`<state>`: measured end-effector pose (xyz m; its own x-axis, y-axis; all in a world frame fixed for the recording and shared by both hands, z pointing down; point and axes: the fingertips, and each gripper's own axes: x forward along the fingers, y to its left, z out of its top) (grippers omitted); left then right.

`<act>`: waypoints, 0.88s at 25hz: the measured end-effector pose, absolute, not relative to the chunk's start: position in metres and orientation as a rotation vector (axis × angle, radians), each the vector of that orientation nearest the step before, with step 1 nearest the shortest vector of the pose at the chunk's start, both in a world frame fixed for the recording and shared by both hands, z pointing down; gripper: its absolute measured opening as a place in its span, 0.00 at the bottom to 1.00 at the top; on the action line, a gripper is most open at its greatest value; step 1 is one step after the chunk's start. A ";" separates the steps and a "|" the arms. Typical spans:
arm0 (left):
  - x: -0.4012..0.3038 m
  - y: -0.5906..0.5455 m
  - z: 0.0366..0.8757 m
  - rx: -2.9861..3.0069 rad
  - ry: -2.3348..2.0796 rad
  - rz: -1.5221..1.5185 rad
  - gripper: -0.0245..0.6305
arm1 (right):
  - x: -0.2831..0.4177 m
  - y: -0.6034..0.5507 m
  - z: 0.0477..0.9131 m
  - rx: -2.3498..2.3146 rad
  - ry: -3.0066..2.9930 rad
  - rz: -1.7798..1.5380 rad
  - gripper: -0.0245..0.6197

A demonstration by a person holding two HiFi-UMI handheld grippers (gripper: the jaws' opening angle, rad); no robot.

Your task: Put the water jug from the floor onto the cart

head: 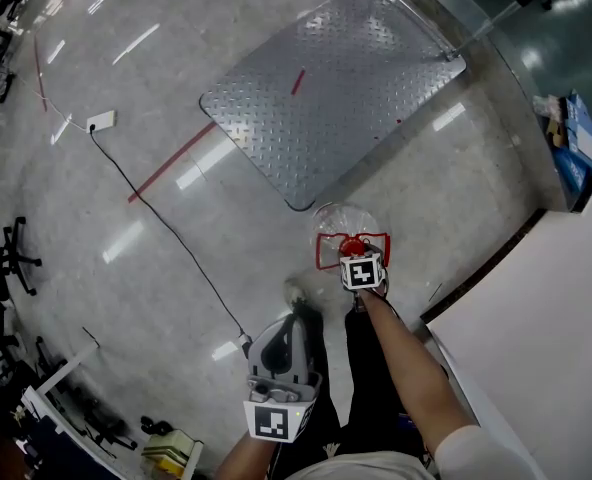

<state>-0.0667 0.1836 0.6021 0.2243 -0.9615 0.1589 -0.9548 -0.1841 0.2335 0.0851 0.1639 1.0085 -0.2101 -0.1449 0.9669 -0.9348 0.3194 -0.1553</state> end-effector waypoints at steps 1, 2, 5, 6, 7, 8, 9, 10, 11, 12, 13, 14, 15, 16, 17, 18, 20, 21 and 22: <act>-0.068 0.183 0.602 2.220 -1.798 -0.036 0.04 | 0.086 0.164 1.011 0.997 -1.601 1.011 0.49; -0.069 0.183 0.603 2.218 -1.799 -0.034 0.04 | 0.086 0.164 1.013 0.994 -1.597 1.012 0.49; -0.074 0.183 0.607 2.210 -1.805 -0.028 0.04 | 0.083 0.163 1.014 1.001 -1.601 1.003 0.50; -0.075 0.183 0.607 2.211 -1.806 -0.022 0.04 | 0.083 0.163 1.014 1.004 -1.600 0.996 0.50; -0.075 0.183 0.607 2.214 -1.805 -0.016 0.04 | 0.084 0.164 1.014 1.003 -1.595 0.990 0.50; -0.075 0.181 0.605 2.216 -1.805 -0.017 0.04 | 0.085 0.165 1.013 1.000 -1.591 0.985 0.50; -0.075 0.179 0.602 2.218 -1.806 -0.022 0.04 | 0.086 0.167 1.011 0.996 -1.589 0.979 0.50; -0.076 0.178 0.599 2.220 -1.809 -0.026 0.04 | 0.087 0.169 1.007 0.992 -1.592 0.972 0.50; -0.077 0.177 0.596 2.223 -1.813 -0.028 0.04 | 0.086 0.169 1.003 0.988 -1.598 0.962 0.50; -0.078 0.175 0.591 2.225 -1.819 -0.031 0.04 | 0.086 0.170 0.998 0.984 -1.604 0.952 0.50; -0.080 0.173 0.586 2.225 -1.825 -0.037 0.04 | 0.086 0.170 0.990 0.981 -1.605 0.947 0.50; -0.082 0.171 0.580 2.225 -1.831 -0.046 0.04 | 0.088 0.170 0.982 0.981 -1.604 0.944 0.50; -0.085 0.168 0.573 2.228 -1.836 -0.058 0.04 | 0.089 0.169 0.972 0.984 -1.602 0.942 0.50; -0.087 0.166 0.565 2.235 -1.840 -0.073 0.04 | 0.091 0.168 0.962 0.990 -1.601 0.942 0.50; -0.090 0.163 0.556 2.245 -1.840 -0.091 0.04 | 0.093 0.166 0.951 0.994 -1.601 0.942 0.50; -0.092 0.160 0.546 2.259 -1.838 -0.109 0.04 | 0.094 0.164 0.939 0.998 -1.600 0.940 0.50; -0.097 0.155 0.527 2.290 -1.830 -0.143 0.04 | 0.096 0.161 0.912 1.005 -1.593 0.940 0.50; -0.101 0.153 0.518 2.303 -1.825 -0.158 0.04 | 0.097 0.159 0.898 1.010 -1.586 0.945 0.50; -0.104 0.152 0.509 2.313 -1.820 -0.172 0.04 | 0.098 0.159 0.883 1.013 -1.581 0.949 0.50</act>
